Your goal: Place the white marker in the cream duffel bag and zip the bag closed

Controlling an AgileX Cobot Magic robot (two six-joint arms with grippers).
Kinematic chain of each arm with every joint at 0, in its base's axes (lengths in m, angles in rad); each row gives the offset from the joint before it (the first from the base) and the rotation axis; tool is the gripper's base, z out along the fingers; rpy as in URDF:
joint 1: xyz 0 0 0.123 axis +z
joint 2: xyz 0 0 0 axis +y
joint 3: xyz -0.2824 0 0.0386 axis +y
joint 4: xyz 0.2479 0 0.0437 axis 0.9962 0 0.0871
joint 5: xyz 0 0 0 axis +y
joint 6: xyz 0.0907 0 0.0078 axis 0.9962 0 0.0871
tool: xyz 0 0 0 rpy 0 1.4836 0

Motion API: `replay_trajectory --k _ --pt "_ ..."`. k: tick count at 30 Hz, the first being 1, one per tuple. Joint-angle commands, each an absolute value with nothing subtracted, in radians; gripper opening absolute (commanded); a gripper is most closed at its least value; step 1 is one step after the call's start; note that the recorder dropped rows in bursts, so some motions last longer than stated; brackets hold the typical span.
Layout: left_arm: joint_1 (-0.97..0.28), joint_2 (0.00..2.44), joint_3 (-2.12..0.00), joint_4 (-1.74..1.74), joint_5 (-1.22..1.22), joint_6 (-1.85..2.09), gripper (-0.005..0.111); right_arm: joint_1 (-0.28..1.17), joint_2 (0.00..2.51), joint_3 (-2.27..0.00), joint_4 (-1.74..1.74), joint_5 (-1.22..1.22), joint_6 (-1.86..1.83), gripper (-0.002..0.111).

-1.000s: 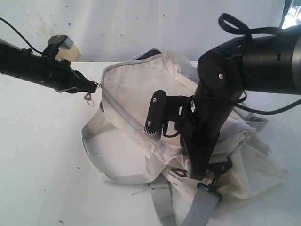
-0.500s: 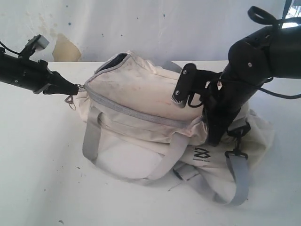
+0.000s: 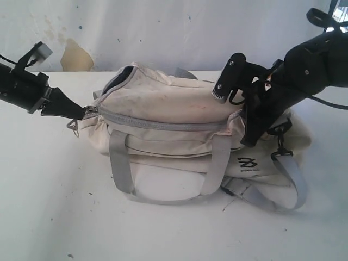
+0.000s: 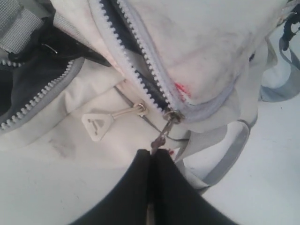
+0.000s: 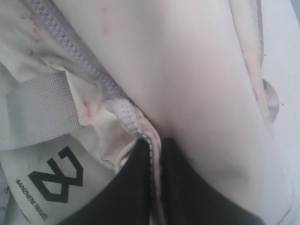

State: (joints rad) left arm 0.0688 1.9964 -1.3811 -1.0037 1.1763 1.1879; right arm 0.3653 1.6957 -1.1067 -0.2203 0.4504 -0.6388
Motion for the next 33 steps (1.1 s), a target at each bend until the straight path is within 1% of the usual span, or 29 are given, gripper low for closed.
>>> replay_trajectory --k 1,6,8,10,11,15,16,17,19,23,29,33 --pt "0.086 1.928 -1.284 -0.946 1.151 1.189 0.0 0.337 1.748 -1.104 -0.27 0.397 -0.624 0.0" --pt "0.086 1.86 -1.171 -0.956 1.075 1.265 0.0 0.337 1.768 -1.104 -0.24 0.372 -0.624 0.0" --pt "0.086 1.85 -1.156 -0.968 1.05 1.306 0.0 0.337 1.758 -1.104 -0.185 0.376 -0.624 0.003" --pt "0.086 1.85 -1.154 -0.98 1.05 1.317 0.0 0.339 1.738 -1.104 -0.125 0.378 -0.624 0.011" --pt "0.086 1.85 -1.154 -0.988 1.054 1.326 0.0 0.341 1.724 -1.104 -0.102 0.383 -0.624 0.017" --pt "0.086 1.85 -1.154 -1.018 1.098 1.424 0.0 0.341 1.659 -1.104 0.017 0.403 -0.624 0.05" --pt "0.086 1.852 -1.154 -1.044 1.122 1.468 0.0 0.341 1.642 -1.104 0.051 0.414 -0.624 0.055" --pt "0.086 1.852 -1.154 -1.077 1.144 1.512 0.0 0.346 1.629 -1.104 0.077 0.423 -0.624 0.058" --pt "0.086 1.856 -1.154 -1.157 1.21 1.607 0.0 0.361 1.597 -1.104 0.107 0.431 -0.624 0.059" --pt "0.086 1.856 -1.154 -1.262 1.221 1.751 0.0 0.414 1.545 -1.104 0.162 0.422 -0.624 0.059" --pt "0.086 1.856 -1.154 -1.276 1.221 1.754 0.0 0.545 1.548 -1.104 0.215 0.386 -0.624 0.059" --pt "0.086 1.856 -1.154 -1.269 1.221 1.75 0.0 0.635 1.593 -1.104 0.234 0.301 -0.624 0.059"
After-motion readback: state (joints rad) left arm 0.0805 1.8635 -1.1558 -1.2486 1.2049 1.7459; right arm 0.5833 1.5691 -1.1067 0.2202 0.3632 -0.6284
